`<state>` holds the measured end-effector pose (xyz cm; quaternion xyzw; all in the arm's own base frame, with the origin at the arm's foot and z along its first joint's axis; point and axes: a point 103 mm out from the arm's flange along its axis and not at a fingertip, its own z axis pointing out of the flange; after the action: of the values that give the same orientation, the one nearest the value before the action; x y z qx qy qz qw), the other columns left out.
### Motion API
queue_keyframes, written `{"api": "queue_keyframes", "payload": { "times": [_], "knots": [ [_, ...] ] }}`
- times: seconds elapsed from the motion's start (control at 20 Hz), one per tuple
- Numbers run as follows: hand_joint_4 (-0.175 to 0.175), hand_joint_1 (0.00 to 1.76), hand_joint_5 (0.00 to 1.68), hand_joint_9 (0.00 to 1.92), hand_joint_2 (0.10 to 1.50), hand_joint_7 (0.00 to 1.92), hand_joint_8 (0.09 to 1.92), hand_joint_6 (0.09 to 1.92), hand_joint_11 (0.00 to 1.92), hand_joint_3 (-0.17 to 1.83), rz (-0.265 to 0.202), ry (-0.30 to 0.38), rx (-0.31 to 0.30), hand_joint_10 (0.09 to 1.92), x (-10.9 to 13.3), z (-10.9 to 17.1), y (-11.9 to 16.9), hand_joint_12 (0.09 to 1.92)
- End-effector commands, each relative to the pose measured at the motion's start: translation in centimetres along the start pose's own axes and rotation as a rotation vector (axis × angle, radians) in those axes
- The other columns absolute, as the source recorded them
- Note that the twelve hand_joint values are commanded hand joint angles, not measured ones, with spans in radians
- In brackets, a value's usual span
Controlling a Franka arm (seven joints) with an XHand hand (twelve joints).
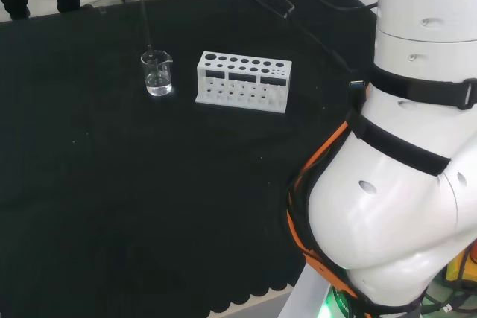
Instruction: Stir in the beaker to the left of the white test tube rack with the glass rod.
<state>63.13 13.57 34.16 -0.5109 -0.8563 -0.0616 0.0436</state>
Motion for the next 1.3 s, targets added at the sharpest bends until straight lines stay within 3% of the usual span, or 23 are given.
{"api": "queue_keyframes", "payload": {
  "times": [0.05, 1.3],
  "knots": [
    [-0.175, 1.31, 1.10, 1.60, 0.63, 1.18, 1.19, 0.80, 1.68, 0.85, -0.001, 0.013, 0.015, 0.91, -1.1, 1.0, 0.9, 0.72],
    [-0.175, 1.31, 1.09, 1.60, 0.64, 1.18, 1.20, 0.80, 1.68, 0.83, 0.026, 0.037, 0.089, 0.91, -5.2, 5.6, 0.3, 0.72]
  ]
}}
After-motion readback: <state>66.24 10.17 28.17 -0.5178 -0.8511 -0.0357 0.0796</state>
